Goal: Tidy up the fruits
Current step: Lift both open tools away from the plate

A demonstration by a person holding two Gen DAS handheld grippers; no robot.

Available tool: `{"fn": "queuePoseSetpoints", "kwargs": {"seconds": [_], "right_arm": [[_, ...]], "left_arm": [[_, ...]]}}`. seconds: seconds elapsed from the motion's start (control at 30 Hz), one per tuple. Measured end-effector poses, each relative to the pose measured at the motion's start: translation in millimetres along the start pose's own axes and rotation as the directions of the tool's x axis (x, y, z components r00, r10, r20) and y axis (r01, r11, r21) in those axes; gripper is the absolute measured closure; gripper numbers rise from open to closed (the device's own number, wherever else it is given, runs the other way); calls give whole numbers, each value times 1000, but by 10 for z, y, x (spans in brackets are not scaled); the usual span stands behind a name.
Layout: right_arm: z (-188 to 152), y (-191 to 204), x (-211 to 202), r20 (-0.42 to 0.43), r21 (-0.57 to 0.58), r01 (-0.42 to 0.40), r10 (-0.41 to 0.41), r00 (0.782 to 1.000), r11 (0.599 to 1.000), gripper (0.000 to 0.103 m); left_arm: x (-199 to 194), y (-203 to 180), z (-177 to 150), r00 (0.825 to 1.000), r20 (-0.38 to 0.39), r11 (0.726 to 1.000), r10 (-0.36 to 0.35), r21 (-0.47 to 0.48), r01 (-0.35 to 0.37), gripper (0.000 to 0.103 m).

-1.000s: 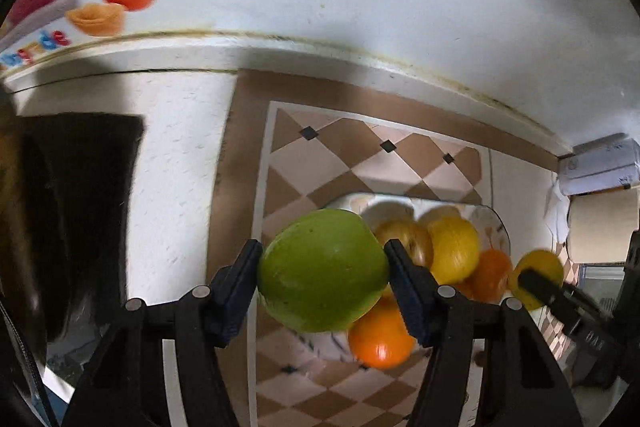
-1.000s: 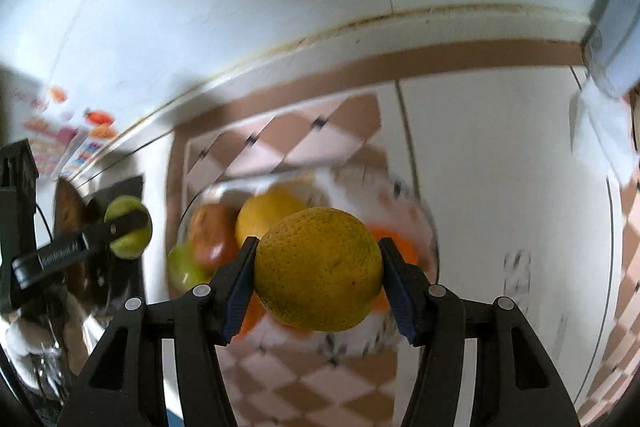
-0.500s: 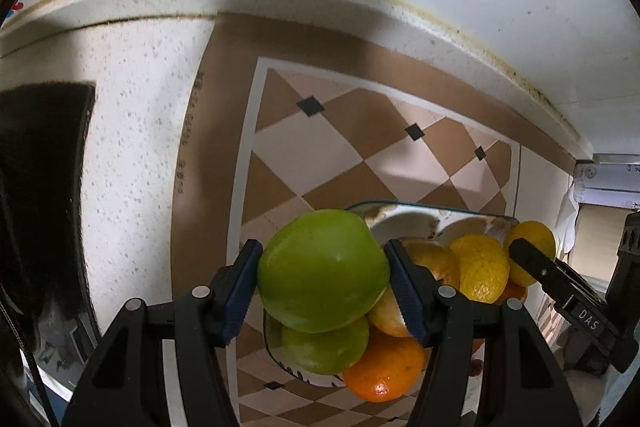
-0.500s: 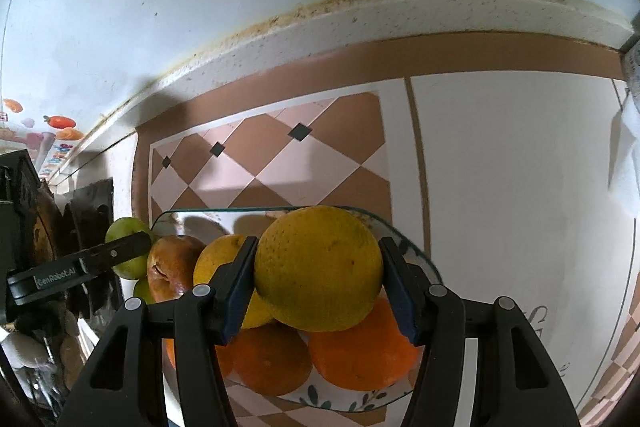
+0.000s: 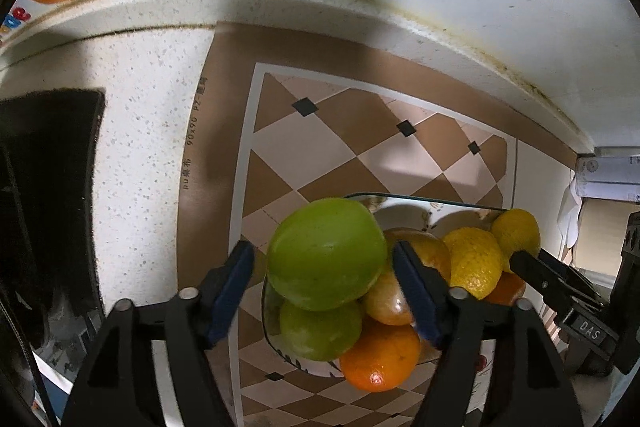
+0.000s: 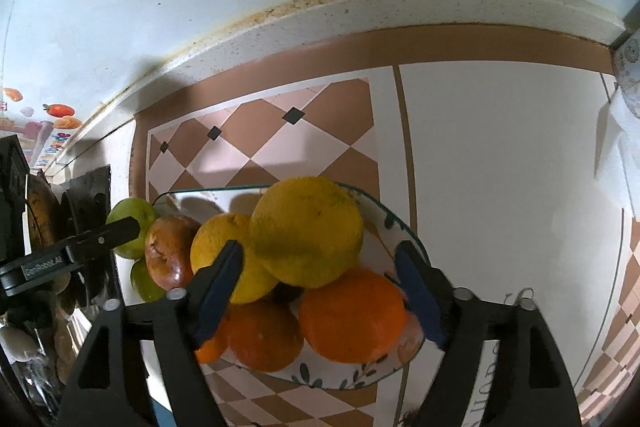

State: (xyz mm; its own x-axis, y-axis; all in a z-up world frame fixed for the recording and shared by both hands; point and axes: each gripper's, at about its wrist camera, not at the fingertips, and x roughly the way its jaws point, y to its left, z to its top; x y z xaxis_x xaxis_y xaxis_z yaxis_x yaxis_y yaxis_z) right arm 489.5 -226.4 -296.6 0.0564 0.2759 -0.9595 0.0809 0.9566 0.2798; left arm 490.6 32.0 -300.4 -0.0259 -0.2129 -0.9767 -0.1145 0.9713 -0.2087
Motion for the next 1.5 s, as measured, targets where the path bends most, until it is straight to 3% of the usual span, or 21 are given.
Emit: {"fn": "queuePoseSetpoints", "kwargs": {"seconds": [0.07,0.2,0.37,0.6,0.87,1.13,1.5], "right_arm": [[-59,52,-58,17,-25,39,-38,999,999,9],[-217,154,-192,48,-58,82,-79,996,995,9],[-505,283,-377,106,-104,164,-153,983,981,8],[-973,355,-577,156,-125,226,-206,966,966,8],[-1403,369,-926,229,-121,239,-208,951,963,8],[-1879,461,-1394,322,-123,237,-187,928,964,8],[-2530,569,-2060,436,-128,221,-145,888,967,8]], "left_arm": [[-55,-16,-27,1000,17,1000,12,3,-12,28],[-230,-54,-122,996,71,998,55,21,-56,10],[-437,-144,-387,988,133,995,78,45,-85,10],[-596,-245,-954,964,222,984,147,67,-166,10],[-770,-374,-1467,942,298,980,157,73,-186,10],[-1165,-499,-1955,899,411,973,153,93,-209,10],[-1687,-571,-2600,848,519,976,103,113,-187,10]]}}
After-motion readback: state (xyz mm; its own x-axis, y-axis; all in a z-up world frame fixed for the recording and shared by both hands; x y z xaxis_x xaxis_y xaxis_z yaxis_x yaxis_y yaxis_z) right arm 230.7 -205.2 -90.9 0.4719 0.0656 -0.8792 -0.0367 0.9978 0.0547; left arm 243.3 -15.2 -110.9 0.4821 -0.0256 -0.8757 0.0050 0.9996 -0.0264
